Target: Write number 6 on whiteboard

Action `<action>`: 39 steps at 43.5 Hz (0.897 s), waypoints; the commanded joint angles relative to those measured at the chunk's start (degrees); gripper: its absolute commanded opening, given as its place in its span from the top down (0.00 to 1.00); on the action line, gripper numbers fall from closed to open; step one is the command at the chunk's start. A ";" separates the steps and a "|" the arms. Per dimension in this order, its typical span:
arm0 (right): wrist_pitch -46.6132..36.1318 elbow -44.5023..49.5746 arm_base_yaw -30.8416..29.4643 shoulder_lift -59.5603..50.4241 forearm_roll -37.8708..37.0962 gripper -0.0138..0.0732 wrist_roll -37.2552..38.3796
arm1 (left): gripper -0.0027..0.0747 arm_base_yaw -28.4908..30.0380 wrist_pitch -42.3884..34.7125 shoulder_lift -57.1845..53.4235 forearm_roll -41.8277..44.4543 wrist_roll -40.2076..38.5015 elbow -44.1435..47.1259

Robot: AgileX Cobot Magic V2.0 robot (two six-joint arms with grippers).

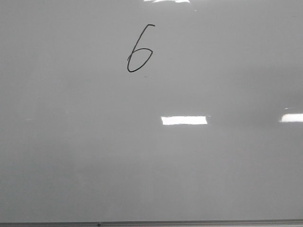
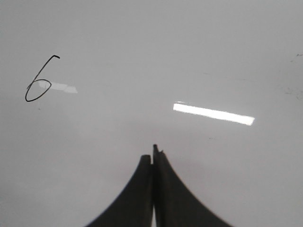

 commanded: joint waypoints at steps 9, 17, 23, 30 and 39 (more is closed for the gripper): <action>-4.73 -1.51 -0.31 0.51 -0.40 0.92 0.07 | 0.99 -0.25 -12.19 -0.88 3.28 -5.50 9.50; -4.73 -1.51 -0.31 0.51 -0.40 0.92 0.07 | 0.99 -0.25 -8.77 -0.77 3.28 -5.50 9.59; -4.68 -1.51 -0.31 0.51 -0.40 0.92 0.07 | 0.99 -0.25 -8.77 -0.77 3.28 -5.50 9.59; -4.68 -1.51 -0.31 0.51 -0.40 0.92 0.07 | 0.99 -0.25 -8.77 -0.77 3.28 -5.50 9.59; -4.68 -1.51 -0.31 0.51 -0.40 0.92 0.07 | 0.99 -0.25 -8.77 -0.77 3.28 -5.50 9.59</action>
